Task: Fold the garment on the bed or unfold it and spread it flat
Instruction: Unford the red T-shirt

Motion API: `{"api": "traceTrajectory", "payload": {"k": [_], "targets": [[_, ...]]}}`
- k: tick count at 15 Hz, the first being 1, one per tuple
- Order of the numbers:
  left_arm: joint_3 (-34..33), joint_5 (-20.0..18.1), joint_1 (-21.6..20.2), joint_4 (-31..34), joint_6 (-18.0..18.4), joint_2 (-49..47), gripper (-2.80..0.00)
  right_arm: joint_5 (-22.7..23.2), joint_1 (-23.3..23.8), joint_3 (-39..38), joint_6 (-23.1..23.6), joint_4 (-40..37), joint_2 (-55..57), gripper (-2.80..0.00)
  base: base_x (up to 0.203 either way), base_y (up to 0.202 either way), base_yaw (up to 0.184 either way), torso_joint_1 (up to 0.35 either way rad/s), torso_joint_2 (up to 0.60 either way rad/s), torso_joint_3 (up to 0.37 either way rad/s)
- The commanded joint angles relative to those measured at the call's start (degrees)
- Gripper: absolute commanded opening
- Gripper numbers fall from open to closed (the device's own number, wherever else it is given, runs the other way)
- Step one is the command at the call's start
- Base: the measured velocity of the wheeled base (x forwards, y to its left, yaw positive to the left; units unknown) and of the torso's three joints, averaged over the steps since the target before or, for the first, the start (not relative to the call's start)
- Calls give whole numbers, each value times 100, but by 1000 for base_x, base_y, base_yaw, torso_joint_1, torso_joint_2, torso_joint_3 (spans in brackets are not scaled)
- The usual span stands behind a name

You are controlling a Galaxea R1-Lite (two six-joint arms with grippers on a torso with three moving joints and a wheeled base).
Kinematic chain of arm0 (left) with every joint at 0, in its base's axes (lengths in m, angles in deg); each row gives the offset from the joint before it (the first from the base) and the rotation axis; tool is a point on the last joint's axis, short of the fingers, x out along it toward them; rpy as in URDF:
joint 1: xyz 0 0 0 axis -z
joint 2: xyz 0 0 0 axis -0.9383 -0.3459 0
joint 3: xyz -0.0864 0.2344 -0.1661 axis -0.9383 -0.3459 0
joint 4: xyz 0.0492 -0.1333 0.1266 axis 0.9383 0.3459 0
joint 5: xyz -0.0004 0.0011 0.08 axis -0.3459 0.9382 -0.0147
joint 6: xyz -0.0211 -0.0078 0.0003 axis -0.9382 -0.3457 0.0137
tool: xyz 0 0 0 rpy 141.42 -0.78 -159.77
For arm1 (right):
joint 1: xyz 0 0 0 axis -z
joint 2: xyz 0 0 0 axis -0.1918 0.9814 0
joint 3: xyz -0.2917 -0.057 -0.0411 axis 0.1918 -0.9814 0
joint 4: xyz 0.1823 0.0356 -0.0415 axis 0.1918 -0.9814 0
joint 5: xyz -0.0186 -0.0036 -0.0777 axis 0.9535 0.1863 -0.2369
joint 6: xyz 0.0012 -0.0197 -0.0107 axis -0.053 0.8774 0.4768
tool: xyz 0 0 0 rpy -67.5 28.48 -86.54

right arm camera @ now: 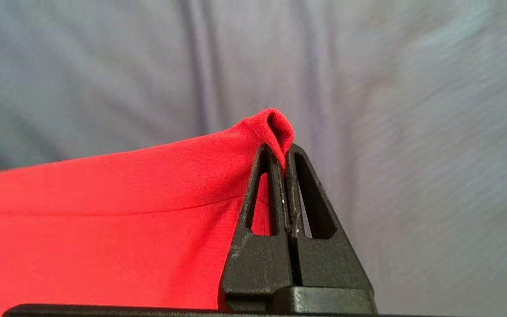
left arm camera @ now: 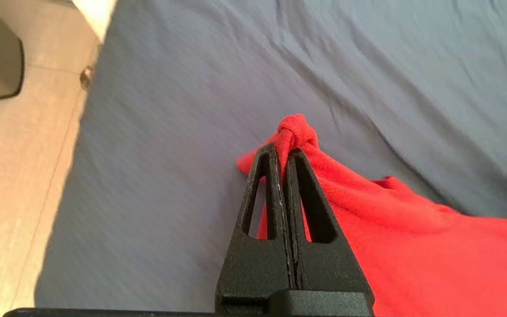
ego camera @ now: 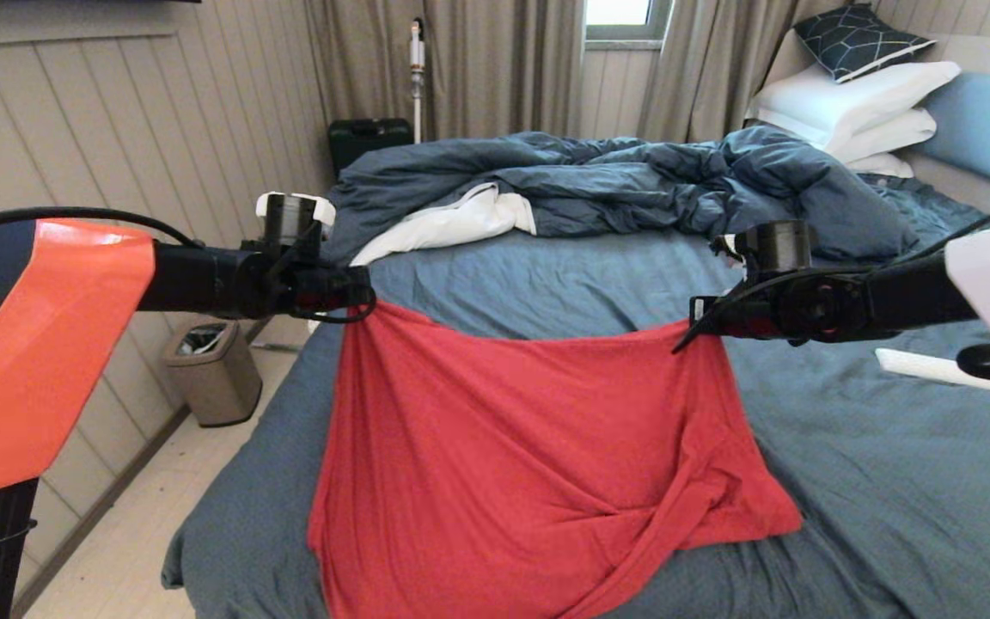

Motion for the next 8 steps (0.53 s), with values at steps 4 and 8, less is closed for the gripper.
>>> {"api": "traceTrajectory", "payload": {"k": [4,8], "targets": [[593,-217,-221,32,84,-620,-280,-270,24,973,33,-15,912,-280,0,0,0,0,0,0],[593,-274,-400,-291,272,-813,-280,-371,21,1631,67,-52,1413,-280,0,0,0,0,0,0]]}}
